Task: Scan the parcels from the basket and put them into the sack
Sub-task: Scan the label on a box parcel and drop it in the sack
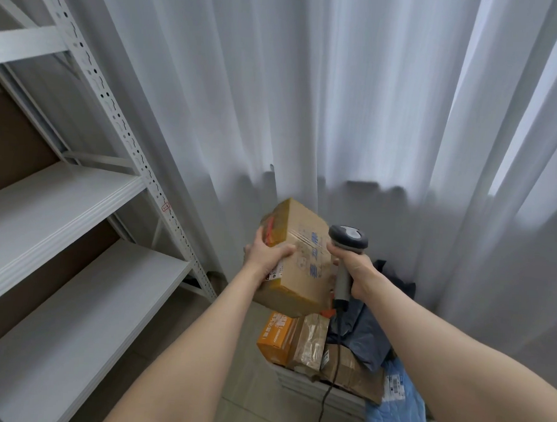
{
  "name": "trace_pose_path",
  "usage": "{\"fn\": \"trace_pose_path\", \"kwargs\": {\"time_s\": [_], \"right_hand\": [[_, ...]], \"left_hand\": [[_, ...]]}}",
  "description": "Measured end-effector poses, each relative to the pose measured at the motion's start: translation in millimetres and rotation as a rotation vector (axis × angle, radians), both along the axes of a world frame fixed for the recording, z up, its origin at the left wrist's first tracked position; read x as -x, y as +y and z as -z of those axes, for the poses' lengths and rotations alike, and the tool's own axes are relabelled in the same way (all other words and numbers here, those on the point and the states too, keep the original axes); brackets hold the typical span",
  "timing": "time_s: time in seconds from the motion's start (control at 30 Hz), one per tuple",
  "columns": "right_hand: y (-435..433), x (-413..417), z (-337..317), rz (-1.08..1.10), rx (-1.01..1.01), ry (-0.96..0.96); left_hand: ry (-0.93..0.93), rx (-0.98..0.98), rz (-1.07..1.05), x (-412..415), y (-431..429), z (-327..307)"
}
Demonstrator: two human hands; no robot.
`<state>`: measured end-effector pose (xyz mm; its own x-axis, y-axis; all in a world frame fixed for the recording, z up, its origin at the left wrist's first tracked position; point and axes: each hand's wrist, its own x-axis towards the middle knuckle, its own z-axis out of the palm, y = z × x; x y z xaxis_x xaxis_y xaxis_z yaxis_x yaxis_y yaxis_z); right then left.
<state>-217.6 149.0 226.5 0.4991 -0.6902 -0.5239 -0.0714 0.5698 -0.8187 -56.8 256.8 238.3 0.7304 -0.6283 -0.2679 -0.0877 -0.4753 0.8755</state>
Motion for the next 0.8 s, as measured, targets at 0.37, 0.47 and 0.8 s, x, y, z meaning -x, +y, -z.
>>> {"fn": "trace_pose_path", "kwargs": {"time_s": [0.37,0.47,0.8], "right_hand": [[11.0,-1.8,3.2,0.069,-0.179,-0.095],[14.4,-3.5,4.4,0.115,-0.191,-0.103],[7.2,4.4,21.3,0.176,-0.202,-0.045]], "left_hand": [[0.339,0.078,0.014,0.9,-2.5,-10.0],[0.471,0.137,0.025,2.4,-0.8,-8.3],[-0.110,-0.269,0.284,14.6,-14.9,17.2]]}}
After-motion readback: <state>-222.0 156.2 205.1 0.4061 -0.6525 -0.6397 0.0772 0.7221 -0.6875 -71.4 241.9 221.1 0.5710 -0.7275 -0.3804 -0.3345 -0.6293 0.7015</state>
